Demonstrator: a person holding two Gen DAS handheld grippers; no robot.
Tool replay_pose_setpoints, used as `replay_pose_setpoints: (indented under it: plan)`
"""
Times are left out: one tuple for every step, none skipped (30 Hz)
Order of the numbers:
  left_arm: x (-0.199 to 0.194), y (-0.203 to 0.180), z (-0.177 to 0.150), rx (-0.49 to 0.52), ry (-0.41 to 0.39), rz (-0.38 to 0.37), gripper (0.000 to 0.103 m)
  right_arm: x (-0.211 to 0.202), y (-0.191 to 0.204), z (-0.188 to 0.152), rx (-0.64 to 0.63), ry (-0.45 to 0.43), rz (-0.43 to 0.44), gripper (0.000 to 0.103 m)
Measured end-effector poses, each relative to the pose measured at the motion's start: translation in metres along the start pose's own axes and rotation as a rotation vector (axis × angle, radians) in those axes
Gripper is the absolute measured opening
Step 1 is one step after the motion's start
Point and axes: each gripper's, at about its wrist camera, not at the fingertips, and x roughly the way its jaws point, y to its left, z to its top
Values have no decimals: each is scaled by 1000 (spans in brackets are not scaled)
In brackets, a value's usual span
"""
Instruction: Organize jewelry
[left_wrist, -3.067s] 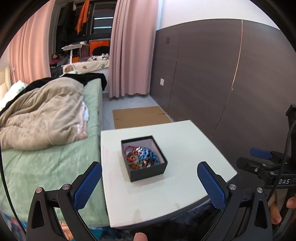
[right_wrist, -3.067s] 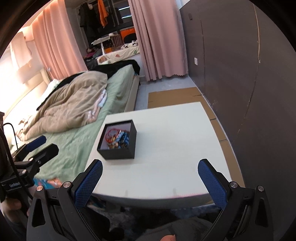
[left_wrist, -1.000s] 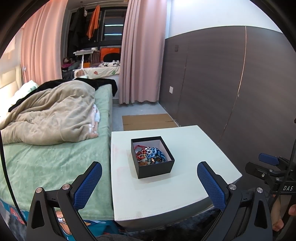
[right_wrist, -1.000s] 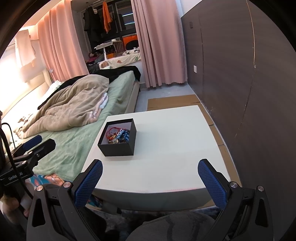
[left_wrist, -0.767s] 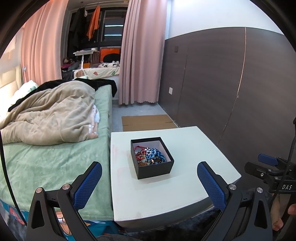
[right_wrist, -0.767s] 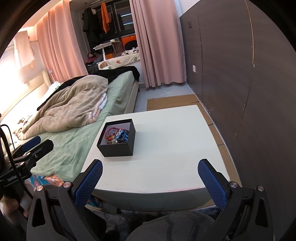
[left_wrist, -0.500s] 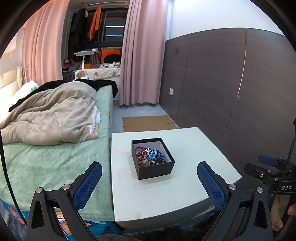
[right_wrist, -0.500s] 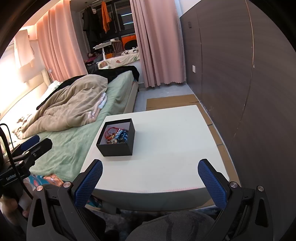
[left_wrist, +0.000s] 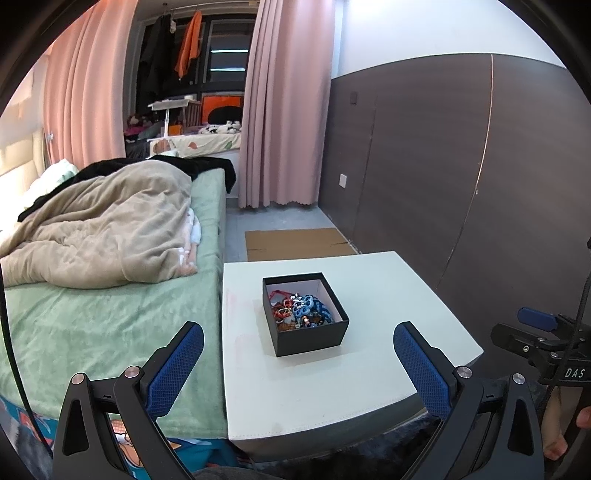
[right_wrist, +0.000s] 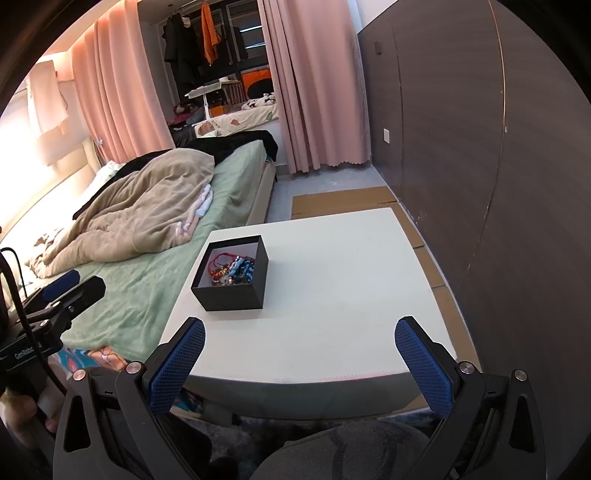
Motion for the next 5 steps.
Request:
replay_pose_setpoints:
  plan:
    - [0,-1,0,0,-1,-3,102,0,0,0,-1,1,-1,103]
    - [1,0,1,-1,-1,-4,102,1,0,0,0,4,-2,103]
    - [1,1,1,-1,-1,-2,102,2,0,0,-1,8,-3,103]
    - [1,1,1,-1,-2,-3,102,2,0,-1,-2,11,-5,103]
    - [2,1,1,0,-2,-3,102,2,1,-1,-6,12,-10,103]
